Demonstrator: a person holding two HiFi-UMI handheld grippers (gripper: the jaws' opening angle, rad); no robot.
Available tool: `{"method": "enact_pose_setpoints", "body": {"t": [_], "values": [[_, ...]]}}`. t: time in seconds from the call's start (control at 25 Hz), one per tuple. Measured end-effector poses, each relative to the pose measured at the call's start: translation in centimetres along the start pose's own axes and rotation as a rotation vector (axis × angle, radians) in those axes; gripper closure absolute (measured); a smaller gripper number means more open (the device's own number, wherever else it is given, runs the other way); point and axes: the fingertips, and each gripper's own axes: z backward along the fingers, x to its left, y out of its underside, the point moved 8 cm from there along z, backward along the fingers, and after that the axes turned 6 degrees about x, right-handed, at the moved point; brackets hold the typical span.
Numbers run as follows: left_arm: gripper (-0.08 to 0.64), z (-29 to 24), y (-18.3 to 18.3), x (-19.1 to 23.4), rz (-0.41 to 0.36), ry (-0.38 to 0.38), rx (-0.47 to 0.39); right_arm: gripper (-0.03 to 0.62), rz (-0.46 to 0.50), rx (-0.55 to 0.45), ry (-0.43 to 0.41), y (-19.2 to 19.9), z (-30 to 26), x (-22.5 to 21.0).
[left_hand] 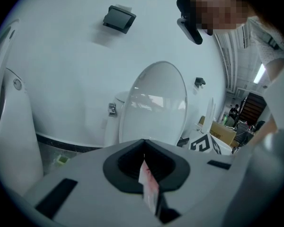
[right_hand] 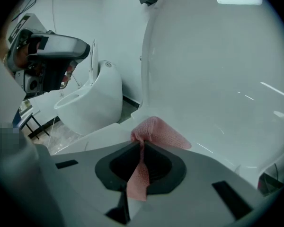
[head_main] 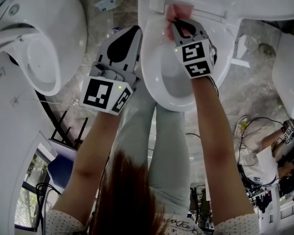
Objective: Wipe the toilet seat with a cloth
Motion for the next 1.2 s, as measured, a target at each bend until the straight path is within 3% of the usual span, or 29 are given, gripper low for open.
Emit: {"method": "enact_pose_setpoints", "body": {"t": [0.48, 0.88, 1.2], "values": [[0.555, -0.5, -0.4, -1.4, -0.034, 0.035, 0.013, 0.555, -0.034, 0.056, 0.053, 2.8, 1.7, -2.5], [0.555, -0.7, -0.5, -2.4, -0.058, 0.055, 0.025, 0.555, 0.067, 0.099, 0.095, 4.8, 3.2, -4.4], [0.555, -0.6, -1.3, -2.6, -0.075, 0.056, 0.015, 0.555, 0.062, 0.123, 0.129, 6.0, 4.5, -5.4]]}}
